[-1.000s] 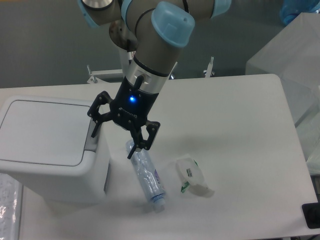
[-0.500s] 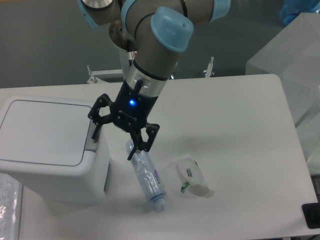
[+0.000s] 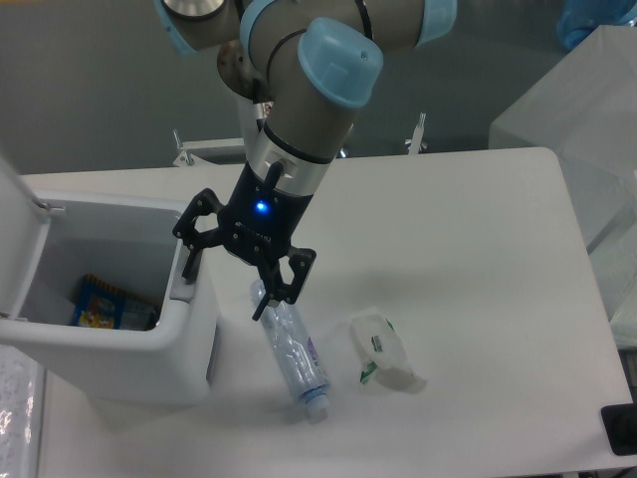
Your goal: Open the trash can
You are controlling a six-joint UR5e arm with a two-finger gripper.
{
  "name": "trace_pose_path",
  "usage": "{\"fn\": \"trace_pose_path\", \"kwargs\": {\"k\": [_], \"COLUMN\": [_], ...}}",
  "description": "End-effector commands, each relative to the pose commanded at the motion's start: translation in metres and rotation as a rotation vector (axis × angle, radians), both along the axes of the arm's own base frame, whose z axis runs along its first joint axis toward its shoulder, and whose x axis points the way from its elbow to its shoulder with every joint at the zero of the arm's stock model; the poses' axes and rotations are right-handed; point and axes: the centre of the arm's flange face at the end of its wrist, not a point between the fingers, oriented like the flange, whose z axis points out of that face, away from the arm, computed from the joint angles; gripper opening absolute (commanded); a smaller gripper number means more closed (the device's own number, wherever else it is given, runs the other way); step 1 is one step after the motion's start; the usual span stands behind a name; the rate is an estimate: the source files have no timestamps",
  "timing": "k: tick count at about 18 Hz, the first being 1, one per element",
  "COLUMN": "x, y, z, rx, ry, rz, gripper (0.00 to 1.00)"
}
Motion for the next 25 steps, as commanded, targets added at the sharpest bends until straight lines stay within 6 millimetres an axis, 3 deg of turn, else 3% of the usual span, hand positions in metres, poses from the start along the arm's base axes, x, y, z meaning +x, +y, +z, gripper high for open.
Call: {"fn": "trace_pose_path", "kwargs": {"k": [5,9,12,16,20,22,25], "x": [-0.003,-0.024,-0.063,-0.084,-0.115,-0.142,-0.163], "y": [-0.001,0.001,-0.007,-0.013,-0.002,-0.019,-0.044], "z": [0.019,0.035,0.016,-0.012,-0.053,-0.068,-0.084], "rx": [0.025,0.102,0.035,-0.115,-0.199,-0.268,-0.313], "ry": [0.027,0.157,0.255,0.403,0.449,0.489,0.496], "rz": [-0.001,0.024,0.096,0.066,0.067,0.071,0.036], "gripper": [1.00,1.00,1.00,1.00,1.00,1.00,1.00]}}
